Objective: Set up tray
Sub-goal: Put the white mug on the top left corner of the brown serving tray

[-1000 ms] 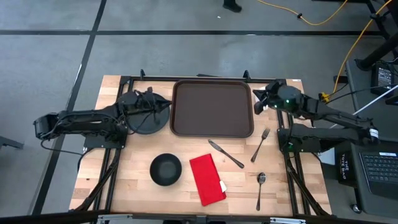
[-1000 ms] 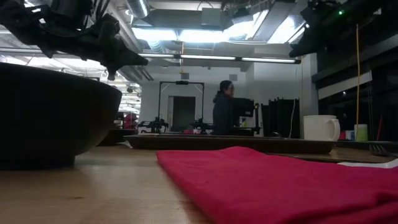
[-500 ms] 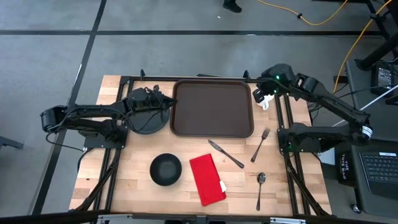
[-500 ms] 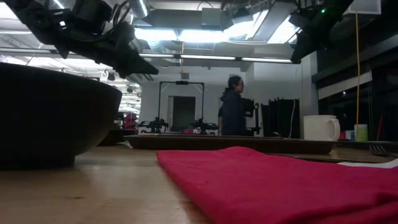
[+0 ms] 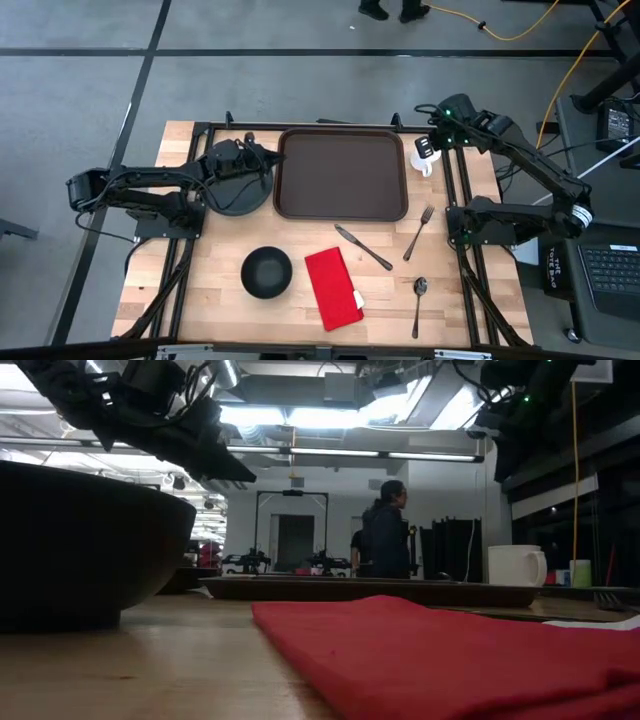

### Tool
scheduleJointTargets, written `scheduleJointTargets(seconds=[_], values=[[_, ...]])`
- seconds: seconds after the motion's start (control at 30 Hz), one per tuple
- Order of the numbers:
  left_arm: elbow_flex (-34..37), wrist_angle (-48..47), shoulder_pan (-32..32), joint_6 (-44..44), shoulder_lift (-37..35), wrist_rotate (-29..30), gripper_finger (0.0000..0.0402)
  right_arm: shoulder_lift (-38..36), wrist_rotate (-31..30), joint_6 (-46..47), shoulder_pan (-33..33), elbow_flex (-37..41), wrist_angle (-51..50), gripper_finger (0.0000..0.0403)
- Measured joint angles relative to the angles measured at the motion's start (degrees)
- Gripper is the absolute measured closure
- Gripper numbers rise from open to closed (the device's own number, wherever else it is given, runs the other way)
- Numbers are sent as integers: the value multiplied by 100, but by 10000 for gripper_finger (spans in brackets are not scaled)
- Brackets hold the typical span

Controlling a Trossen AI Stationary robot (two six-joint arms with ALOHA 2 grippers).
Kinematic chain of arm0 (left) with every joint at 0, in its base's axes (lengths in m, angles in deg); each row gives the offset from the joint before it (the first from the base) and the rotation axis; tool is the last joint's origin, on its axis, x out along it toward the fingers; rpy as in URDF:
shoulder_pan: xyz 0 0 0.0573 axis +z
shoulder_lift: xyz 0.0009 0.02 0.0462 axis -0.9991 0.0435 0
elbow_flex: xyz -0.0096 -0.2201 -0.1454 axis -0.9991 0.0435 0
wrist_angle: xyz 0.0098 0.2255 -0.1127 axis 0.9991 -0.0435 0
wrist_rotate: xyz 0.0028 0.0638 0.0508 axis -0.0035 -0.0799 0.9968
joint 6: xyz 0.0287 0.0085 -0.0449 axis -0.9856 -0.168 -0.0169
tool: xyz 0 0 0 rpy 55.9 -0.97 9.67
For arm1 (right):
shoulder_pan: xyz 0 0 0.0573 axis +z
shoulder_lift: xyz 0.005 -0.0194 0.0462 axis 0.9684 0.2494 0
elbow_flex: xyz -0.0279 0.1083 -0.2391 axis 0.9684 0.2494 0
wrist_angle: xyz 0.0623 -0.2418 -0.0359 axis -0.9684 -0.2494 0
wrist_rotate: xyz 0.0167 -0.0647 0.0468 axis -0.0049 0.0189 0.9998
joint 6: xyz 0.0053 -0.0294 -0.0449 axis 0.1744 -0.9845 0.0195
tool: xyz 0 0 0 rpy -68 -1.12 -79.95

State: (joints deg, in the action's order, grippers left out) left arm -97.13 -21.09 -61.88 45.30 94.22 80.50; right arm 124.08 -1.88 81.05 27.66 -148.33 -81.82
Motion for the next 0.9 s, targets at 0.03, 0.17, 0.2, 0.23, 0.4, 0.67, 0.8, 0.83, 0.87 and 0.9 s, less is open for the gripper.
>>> scheduleJointTargets(seconds=[0.03,0.17,0.2,0.23,0.4,0.67,0.8,0.83,0.87,0.9], values=[[0,-2,0,-26,0,84,398,0,-1,41,-2,0,-20,389],[0,-2,0,-76,0,217,398,0,-3,81,-2,0,-96,389],[0,-2,0,-107,0,220,398,0,-3,100,-2,0,-126,389],[0,0,0,-171,-2,223,398,0,-1,161,-2,0,-159,389],[0,108,0,-415,-4,237,398,0,65,360,0,0,-453,388],[0,175,0,-415,-4,238,398,0,-1,641,0,0,-783,381],[0,175,0,-369,-4,238,398,8,-7,629,0,2,-871,352],[0,175,0,-369,-4,238,398,13,-9,614,0,2,-866,342],[0,175,0,-369,-4,238,398,22,-13,614,0,2,-850,332],[0,174,-1,-369,-4,238,398,38,-13,621,0,2,-842,322]])
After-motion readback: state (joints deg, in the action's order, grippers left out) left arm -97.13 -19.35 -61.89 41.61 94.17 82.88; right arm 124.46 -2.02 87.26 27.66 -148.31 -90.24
